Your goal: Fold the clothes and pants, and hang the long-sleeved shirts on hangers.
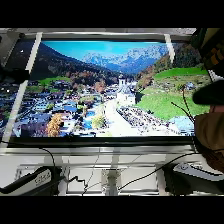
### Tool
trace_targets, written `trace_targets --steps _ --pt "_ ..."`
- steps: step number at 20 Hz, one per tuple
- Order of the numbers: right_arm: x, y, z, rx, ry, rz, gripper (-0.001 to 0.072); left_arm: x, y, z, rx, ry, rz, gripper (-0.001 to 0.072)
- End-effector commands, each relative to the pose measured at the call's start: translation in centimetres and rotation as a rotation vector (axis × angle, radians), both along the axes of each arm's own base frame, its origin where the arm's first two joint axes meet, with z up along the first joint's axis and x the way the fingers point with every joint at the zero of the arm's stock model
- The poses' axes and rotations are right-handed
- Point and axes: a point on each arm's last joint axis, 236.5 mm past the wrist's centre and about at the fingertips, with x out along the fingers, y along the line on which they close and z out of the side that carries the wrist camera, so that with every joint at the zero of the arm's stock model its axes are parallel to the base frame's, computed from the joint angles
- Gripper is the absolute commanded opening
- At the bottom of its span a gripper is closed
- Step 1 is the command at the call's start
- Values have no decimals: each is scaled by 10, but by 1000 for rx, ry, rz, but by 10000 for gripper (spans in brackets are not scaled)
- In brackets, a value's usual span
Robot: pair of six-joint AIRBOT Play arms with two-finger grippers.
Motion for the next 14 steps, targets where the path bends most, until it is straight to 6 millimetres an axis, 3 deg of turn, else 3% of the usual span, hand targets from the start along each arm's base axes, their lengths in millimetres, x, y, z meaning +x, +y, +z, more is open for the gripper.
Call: trace_targets --steps 1,7,13,14 --pt "-137 -39 -29 15 348 -315 20 -4 9 2 15 0 21 61" --pt "-201 -47 -57 101 474 -460 21 -4 10 2 16 0 21 61" --pt "-261 -50 -56 84 631 -536 24 -4 10 2 16 0 21 61" --pt "-268 -53 -56 81 631 -559 79 -4 10 2 16 0 21 61"
